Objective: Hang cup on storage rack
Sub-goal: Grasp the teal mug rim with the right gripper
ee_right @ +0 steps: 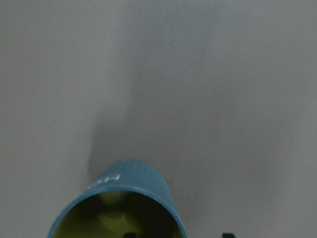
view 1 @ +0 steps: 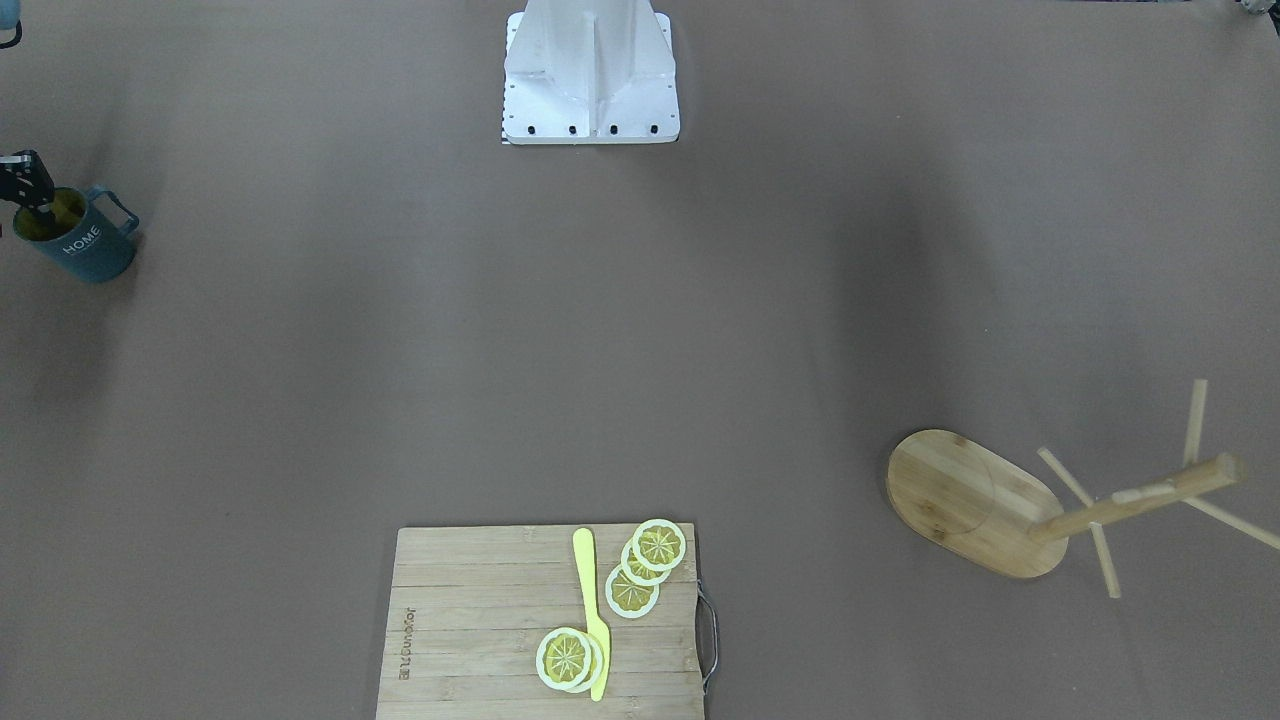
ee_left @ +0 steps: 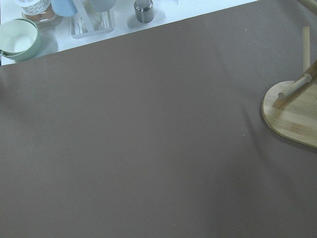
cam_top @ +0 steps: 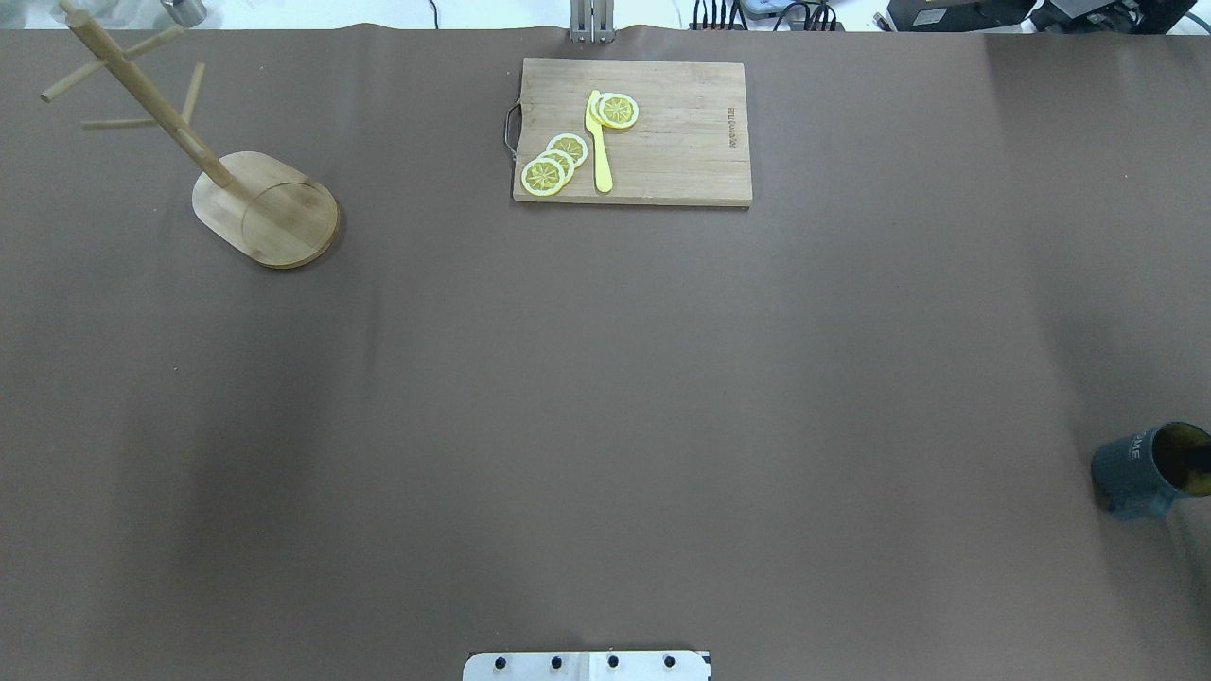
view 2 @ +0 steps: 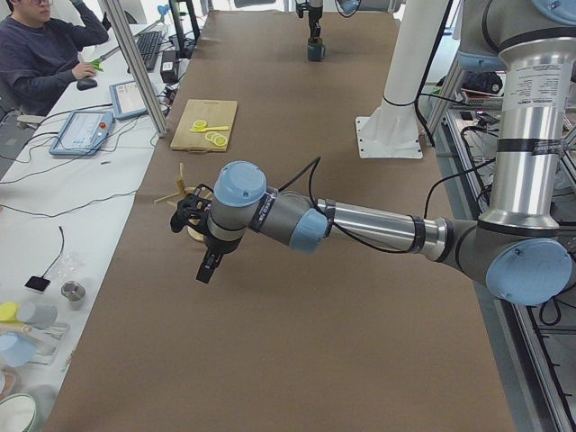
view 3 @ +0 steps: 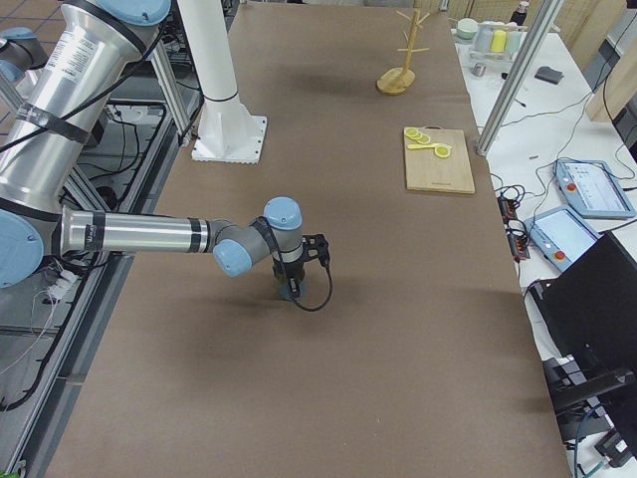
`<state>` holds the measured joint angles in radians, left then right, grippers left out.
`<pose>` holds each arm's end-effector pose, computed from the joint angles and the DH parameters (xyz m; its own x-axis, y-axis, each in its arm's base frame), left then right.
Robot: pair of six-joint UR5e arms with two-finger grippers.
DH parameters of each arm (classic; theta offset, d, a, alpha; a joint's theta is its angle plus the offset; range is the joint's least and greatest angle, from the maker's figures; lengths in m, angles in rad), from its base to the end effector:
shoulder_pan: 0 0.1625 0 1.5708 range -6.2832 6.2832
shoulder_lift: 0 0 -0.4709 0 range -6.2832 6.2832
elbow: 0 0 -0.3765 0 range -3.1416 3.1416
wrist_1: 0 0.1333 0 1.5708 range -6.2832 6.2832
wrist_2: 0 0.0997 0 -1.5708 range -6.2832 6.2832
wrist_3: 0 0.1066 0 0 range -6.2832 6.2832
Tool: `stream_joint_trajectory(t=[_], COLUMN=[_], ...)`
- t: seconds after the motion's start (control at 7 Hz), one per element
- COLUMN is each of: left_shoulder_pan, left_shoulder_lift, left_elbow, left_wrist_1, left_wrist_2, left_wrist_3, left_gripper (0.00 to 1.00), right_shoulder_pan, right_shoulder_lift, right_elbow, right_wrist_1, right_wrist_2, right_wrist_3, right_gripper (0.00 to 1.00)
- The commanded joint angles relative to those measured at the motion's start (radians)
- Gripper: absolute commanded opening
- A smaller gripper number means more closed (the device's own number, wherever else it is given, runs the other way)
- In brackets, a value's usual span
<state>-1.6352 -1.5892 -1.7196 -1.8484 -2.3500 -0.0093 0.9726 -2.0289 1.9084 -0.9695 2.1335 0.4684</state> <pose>-0.0906 -0.4977 0.5962 0.7289 0.2476 -0.6383 0.0649 0.9032 0.4244 -0.1033 -0.2873 0.6639 0.7251 -0.2762 0.6308 0.1927 0.9608 0.1991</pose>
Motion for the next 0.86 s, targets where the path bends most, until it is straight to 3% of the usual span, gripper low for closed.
stream_joint_trajectory(t=[0.0,0.43,0.71], left_shoulder_pan=[0.0,0.0,0.0], left_shoulder_lift=[0.0,0.0,0.0], left_elbow=[0.002,0.002,0.002], left_wrist_1=[0.0,0.0,0.0], left_wrist_2=[0.0,0.0,0.0], left_wrist_3=[0.0,-0.001,0.0], left_gripper=[0.99,0.99,0.99], right_shoulder_pan=[0.0,0.021,0.075], right_shoulder_lift=[0.006,0.032,0.103], right_elbow=[0.0,0.009,0.003], right_wrist_1=[0.002,-0.001,-0.014], right_wrist_2=[0.002,0.002,0.037], right_wrist_3=[-0.001,0.004,0.063], right_gripper=[0.0,0.0,0.0])
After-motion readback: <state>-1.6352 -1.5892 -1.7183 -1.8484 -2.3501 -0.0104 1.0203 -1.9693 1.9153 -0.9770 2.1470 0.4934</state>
